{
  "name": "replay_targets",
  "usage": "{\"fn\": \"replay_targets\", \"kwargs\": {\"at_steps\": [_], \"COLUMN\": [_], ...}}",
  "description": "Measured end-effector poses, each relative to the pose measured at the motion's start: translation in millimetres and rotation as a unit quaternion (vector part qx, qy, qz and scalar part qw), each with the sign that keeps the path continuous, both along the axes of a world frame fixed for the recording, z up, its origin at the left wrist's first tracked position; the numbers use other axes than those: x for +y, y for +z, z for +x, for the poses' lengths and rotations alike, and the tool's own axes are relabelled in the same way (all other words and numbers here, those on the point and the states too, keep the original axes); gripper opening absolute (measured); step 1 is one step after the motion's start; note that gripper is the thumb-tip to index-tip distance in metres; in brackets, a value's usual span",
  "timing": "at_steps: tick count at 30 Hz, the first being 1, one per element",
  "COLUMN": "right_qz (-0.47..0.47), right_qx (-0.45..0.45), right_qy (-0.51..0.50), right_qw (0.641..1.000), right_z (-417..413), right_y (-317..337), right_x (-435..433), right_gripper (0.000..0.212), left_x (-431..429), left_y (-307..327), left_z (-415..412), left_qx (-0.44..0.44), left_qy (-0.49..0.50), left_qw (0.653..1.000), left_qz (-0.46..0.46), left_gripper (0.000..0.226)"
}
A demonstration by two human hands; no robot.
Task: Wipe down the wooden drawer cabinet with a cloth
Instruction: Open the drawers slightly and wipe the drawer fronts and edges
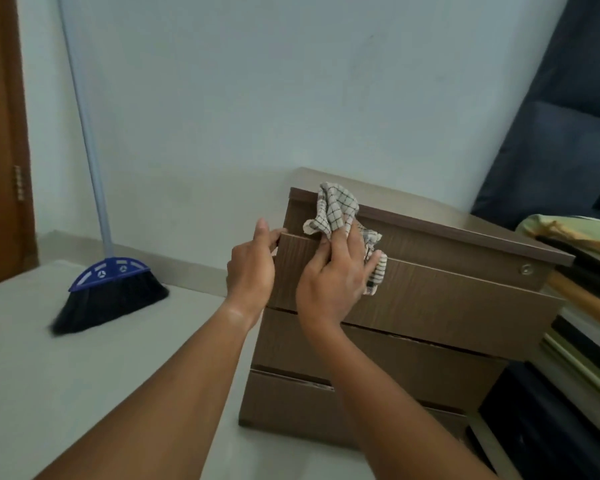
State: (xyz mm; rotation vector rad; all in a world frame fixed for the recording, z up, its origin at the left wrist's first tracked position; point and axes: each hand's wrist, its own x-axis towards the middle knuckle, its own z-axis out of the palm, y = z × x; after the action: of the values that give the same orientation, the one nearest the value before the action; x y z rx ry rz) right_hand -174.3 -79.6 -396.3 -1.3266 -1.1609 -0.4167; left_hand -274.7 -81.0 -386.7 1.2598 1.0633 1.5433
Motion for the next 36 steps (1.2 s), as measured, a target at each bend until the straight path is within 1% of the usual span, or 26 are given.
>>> {"fn": "replay_targets", "kwargs": {"at_steps": [1,3,5,7,8,10,12,14,17,20,22,25,27,30,31,32,34,35,36], "right_qz": [-0.007,-0.027,-0.033,-0.027,-0.022,-0.023,-0.042,-0.062,-0.093,-0.125,-0.146,-0.157,-0.141,-0.112,-0.105,-0.101,-0.110,-0.120,-0.122], "right_qx": [-0.034,-0.124,-0.166,-0.207,-0.241,-0.313,-0.358,-0.372,-0.359,-0.343,-0.362,-0.446,-0.489,-0.534,-0.563,-0.600,-0.676,-0.699,-0.711], "right_qy": [-0.004,0.004,0.010,0.018,0.024,0.025,0.004,-0.021,-0.054,-0.070,-0.061,-0.036,-0.018,-0.005,0.000,0.011,0.041,0.049,0.046], "right_qw": [0.999,0.992,0.986,0.978,0.970,0.949,0.933,0.926,0.927,0.928,0.919,0.880,0.861,0.838,0.820,0.793,0.728,0.703,0.691], "right_z": [-8,-19,-23,-18,-10,15,51,90,139,143,121,75,55,57,63,72,93,106,121], "right_y": [-2,-8,-7,-6,-7,-11,-13,-12,-16,-20,-19,-21,-22,-20,-21,-23,-34,-39,-43], "right_x": [4,11,15,13,10,0,-9,-19,-37,-50,-47,-32,-22,-12,-12,-13,-17,-20,-23], "right_gripper": [0.032,0.037,0.034,0.030,0.030,0.034,0.038,0.039,0.042,0.042,0.046,0.050,0.050,0.053,0.056,0.058,0.060,0.059,0.058], "left_x": [2,4,4,6,6,5,2,-1,-6,-11,-13,-17,-17,-12,-12,-13,-15,-15,-16], "left_y": [-1,-4,-4,-4,-3,-3,-3,0,5,6,7,9,8,2,4,6,9,10,11], "left_z": [-1,-2,-2,-4,-6,-7,-7,-7,-7,-7,-7,-6,-4,-1,-2,-2,-1,0,2], "left_qx": [-0.016,-0.049,-0.098,-0.143,-0.157,-0.154,-0.136,-0.129,-0.098,-0.040,-0.023,-0.006,0.028,0.053,0.058,0.063,0.070,0.071,0.070], "left_qy": [-0.019,-0.031,-0.053,-0.091,-0.101,-0.117,-0.130,-0.128,-0.132,-0.126,-0.119,-0.089,-0.065,-0.042,-0.033,-0.023,0.001,0.015,0.028], "left_qw": [1.000,0.998,0.994,0.986,0.982,0.981,0.982,0.983,0.986,0.991,0.992,0.996,0.998,0.998,0.998,0.998,0.998,0.997,0.997], "left_qz": [0.001,0.001,0.003,0.002,-0.003,-0.002,0.003,0.002,0.000,-0.014,-0.020,-0.012,0.003,0.000,-0.001,-0.001,-0.005,-0.010,-0.014], "left_gripper": [0.073,0.071,0.069,0.072,0.075,0.080,0.083,0.082,0.077,0.071,0.065,0.047,0.036,0.046,0.045,0.040,0.034,0.033,0.033]}}
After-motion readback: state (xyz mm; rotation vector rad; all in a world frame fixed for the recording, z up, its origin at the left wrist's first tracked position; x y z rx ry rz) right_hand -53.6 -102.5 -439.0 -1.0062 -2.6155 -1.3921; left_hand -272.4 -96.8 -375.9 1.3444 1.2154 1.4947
